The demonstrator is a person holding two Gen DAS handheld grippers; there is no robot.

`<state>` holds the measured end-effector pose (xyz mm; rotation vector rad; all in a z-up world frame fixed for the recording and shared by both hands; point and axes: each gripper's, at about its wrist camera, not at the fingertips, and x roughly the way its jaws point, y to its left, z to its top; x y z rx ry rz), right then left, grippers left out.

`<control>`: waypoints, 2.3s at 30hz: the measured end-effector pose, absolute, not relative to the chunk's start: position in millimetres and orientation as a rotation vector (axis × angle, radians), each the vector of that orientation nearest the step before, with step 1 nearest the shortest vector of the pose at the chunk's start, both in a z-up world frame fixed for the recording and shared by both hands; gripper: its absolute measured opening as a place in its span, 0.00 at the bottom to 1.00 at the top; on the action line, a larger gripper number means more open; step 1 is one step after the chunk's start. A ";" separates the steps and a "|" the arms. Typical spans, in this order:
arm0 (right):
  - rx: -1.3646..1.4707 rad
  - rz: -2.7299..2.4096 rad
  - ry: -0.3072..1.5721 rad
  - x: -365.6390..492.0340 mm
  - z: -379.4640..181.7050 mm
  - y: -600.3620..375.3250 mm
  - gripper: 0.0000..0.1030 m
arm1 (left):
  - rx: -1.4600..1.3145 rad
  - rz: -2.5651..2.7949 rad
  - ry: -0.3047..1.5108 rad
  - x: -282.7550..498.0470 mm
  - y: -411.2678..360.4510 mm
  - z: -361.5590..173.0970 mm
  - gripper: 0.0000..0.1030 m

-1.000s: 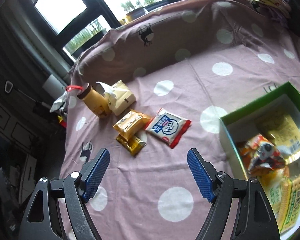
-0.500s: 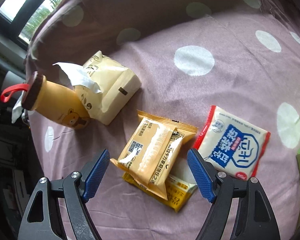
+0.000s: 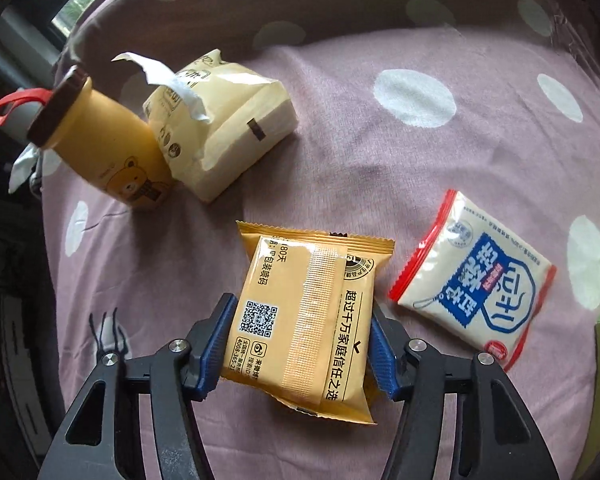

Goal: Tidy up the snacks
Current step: 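Move the right gripper to the orange wafer pack and grasp it, then lift and carry the orange wafer pack with the right gripper over the box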

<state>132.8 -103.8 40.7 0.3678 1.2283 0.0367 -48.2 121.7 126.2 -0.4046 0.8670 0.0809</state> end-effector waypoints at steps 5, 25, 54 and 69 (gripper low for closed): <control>0.297 0.231 1.236 58.9 53.3 -112.1 0.60 | -0.381 0.083 0.867 -49.1 115.7 126.0 0.99; 0.182 0.237 1.097 -55.5 65.6 -192.2 0.60 | -0.299 -0.149 1.025 -52.8 39.6 94.2 0.99; 0.589 0.377 1.255 -39.0 17.4 -227.9 0.37 | -0.357 -0.499 1.336 -64.8 -54.6 29.7 0.36; 0.529 0.383 1.080 -58.4 68.5 -230.0 0.37 | -0.256 -0.551 1.106 -88.3 -69.3 85.1 0.37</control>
